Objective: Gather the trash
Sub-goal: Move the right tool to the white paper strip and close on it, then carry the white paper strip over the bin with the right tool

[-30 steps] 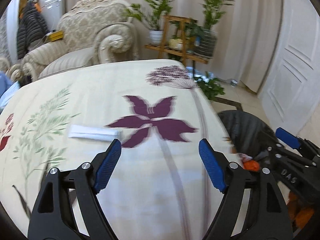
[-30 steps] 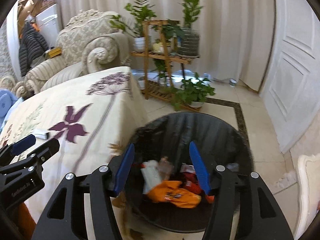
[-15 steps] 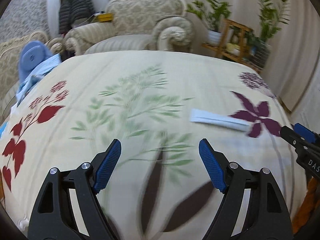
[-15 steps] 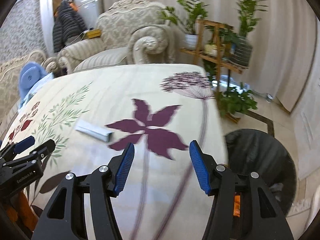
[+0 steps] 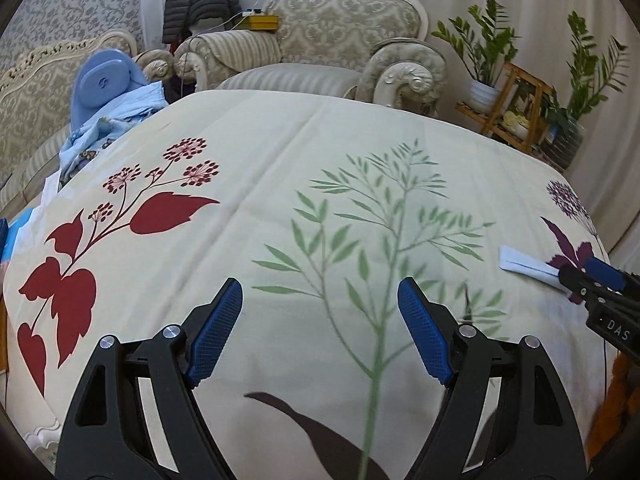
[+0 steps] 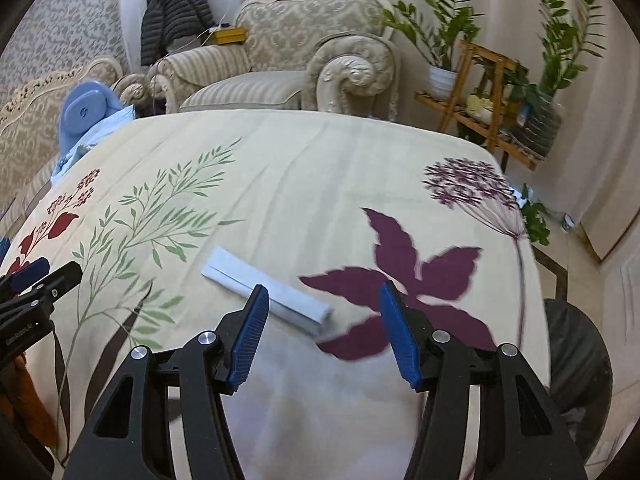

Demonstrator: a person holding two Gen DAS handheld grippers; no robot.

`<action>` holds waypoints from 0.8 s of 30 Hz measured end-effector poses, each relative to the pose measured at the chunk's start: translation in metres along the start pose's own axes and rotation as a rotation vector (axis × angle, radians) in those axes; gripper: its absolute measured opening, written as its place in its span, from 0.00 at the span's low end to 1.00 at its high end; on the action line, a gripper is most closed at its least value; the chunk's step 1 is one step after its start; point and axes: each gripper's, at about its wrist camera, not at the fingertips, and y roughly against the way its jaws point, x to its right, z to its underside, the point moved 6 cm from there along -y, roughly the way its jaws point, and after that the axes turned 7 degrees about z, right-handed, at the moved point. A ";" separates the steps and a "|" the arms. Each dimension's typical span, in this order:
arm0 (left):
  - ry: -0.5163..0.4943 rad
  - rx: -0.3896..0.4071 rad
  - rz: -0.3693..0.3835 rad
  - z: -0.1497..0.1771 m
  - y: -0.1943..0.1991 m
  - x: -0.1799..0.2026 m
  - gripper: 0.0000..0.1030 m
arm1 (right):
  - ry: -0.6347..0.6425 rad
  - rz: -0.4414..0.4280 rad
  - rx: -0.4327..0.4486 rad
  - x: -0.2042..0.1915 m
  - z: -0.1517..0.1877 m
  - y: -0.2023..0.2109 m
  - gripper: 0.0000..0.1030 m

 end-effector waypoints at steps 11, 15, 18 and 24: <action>-0.001 -0.013 0.026 0.001 -0.004 0.001 0.76 | 0.076 -0.078 -0.067 -0.035 0.013 -0.006 0.55; -0.002 -0.013 0.030 0.002 -0.003 0.003 0.76 | 0.092 -0.076 -0.062 -0.040 0.017 -0.002 0.50; 0.000 -0.015 0.039 0.003 -0.002 0.007 0.76 | 0.089 -0.094 -0.068 -0.042 0.015 -0.002 0.36; -0.013 -0.020 0.060 0.009 0.001 0.020 0.76 | 0.071 -0.115 -0.070 -0.042 0.015 -0.001 0.16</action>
